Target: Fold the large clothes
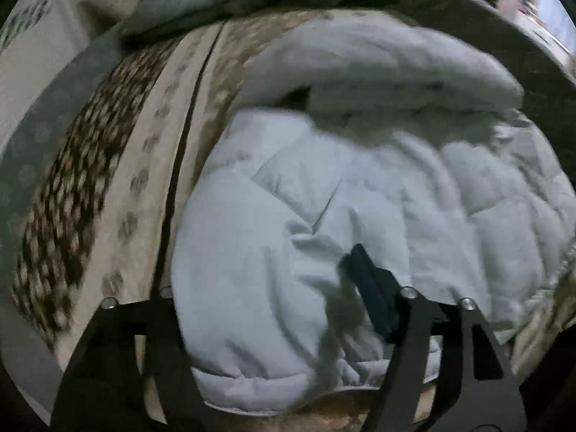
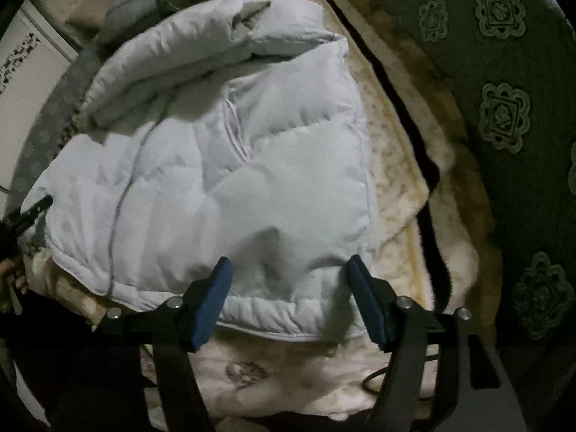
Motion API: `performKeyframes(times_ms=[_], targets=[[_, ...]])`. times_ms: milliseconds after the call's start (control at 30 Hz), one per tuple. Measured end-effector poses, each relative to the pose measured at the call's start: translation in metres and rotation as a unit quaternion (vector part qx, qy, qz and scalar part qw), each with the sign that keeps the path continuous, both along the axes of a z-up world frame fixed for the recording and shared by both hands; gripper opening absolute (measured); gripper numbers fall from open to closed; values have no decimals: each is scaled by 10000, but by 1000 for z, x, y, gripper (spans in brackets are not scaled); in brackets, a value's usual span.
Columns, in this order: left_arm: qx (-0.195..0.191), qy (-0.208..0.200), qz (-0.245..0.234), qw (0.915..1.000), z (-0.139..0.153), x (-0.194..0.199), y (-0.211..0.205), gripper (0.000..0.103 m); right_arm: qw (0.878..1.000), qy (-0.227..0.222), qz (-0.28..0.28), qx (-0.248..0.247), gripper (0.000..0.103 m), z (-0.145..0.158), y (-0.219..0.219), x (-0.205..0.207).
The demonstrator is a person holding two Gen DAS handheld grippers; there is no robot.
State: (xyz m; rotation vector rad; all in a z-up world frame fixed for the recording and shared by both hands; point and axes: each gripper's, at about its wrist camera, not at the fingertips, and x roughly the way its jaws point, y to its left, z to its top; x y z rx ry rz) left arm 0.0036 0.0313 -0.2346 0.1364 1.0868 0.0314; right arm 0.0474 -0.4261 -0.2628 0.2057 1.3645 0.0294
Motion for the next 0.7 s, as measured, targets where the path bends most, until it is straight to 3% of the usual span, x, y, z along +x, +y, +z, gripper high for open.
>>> performKeyframes(times_ms=[167, 233, 267, 300, 333, 367, 400, 467, 600, 700], targets=[[-340, 278, 574, 9974, -25, -8, 32, 93, 9996, 165, 137, -158, 80, -12, 15, 11], [-456, 294, 603, 9967, -28, -13, 32, 95, 9991, 219, 294, -217, 81, -15, 24, 12], [-333, 284, 499, 9978, -31, -16, 27, 98, 9986, 248, 386, -251, 81, -17, 26, 9], [-148, 310, 392, 9986, -35, -19, 21, 100, 9983, 263, 441, -281, 78, -16, 25, 3], [-74, 339, 298, 9990, -37, -18, 18, 99, 9982, 255, 443, -311, 64, -15, 25, 1], [-60, 385, 154, 9991, -38, -20, 12, 90, 9982, 185, 410, -392, 49, -10, 23, -1], [-104, 395, 64, 9991, -37, -21, 9, 62, 9985, 95, 371, -382, 27, -5, 21, -2], [-269, 285, -72, 9992, -23, -26, 9, 33, 9995, -190, 246, -50, 16, 12, 13, -4], [-1080, -247, 17, 9938, 31, -36, 30, 18, 9939, -1027, 320, 233, 10, 66, 6, -7], [-1238, -828, -162, 9887, 84, -38, 38, 16, 9850, -1632, -114, 552, 9, 102, -19, -4]])
